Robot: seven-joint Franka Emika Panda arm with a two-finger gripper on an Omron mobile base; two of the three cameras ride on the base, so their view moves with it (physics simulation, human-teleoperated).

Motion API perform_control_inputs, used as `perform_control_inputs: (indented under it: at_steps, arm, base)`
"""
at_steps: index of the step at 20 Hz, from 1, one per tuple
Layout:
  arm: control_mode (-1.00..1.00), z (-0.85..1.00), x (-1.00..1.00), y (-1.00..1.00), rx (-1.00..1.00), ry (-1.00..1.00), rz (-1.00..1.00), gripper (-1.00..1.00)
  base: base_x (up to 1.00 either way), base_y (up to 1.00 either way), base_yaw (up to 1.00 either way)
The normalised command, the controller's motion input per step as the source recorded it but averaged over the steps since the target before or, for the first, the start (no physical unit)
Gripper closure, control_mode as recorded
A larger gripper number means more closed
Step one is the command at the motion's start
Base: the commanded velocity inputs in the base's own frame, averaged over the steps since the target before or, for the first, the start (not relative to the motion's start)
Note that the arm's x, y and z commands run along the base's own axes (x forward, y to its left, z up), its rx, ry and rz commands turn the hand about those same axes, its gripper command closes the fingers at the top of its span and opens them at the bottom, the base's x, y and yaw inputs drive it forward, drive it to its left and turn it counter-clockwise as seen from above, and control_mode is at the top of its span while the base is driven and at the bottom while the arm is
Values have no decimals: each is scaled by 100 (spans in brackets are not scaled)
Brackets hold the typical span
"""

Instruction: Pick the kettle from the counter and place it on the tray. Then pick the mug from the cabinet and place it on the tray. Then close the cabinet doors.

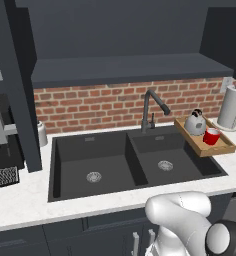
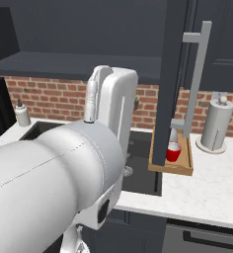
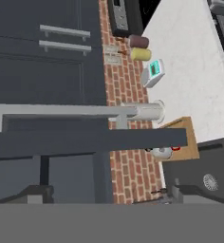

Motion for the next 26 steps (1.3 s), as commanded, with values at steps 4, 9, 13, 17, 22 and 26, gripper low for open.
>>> perform_control_inputs:
  at_steps: [4,9,13,17,22,26]
  arm:
    - [-100,-15,3,-47,0,0,-14,-100]
    - [-100,-20,0,-39,0,0,-14,-100]
    - [-100,-20,11,-40,0,0,-14,-100]
    - [-100,-13,32,-42,0,0,-11,-100]
    - [-100,-8,18,-40,0,-1,-3,-100]
    - [-100,-11,31,-29,-1,0,-1,-100]
  base:
    - [0,0,0]
    - [0,0,0]
    - [0,0,0]
    - [0,0,0]
    - [0,0,0]
    - [0,0,0]
